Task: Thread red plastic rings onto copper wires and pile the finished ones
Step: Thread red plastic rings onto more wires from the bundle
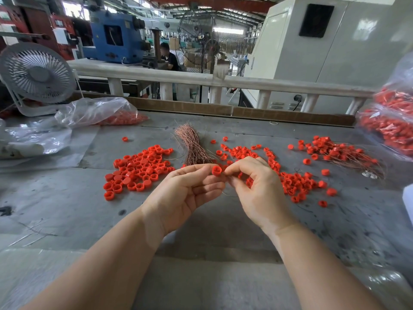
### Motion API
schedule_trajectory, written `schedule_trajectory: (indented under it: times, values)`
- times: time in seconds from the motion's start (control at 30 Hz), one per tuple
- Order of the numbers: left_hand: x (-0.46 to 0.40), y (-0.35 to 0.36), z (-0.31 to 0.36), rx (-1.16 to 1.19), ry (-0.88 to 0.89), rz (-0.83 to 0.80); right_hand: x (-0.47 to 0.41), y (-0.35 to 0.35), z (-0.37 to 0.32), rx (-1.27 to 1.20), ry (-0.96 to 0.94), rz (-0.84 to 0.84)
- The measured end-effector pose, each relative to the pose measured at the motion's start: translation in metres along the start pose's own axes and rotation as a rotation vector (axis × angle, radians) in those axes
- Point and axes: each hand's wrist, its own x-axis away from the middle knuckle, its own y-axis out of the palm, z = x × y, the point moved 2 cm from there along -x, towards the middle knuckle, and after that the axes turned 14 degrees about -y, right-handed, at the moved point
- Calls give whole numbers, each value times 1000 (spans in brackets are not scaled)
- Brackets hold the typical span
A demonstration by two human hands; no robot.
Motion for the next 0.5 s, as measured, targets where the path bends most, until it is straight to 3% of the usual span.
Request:
schedule_trajectory:
  times: [0.5]
  values:
    - [0, -1, -1, 7, -16, 56, 1, -1, -3, 131, -113, -36]
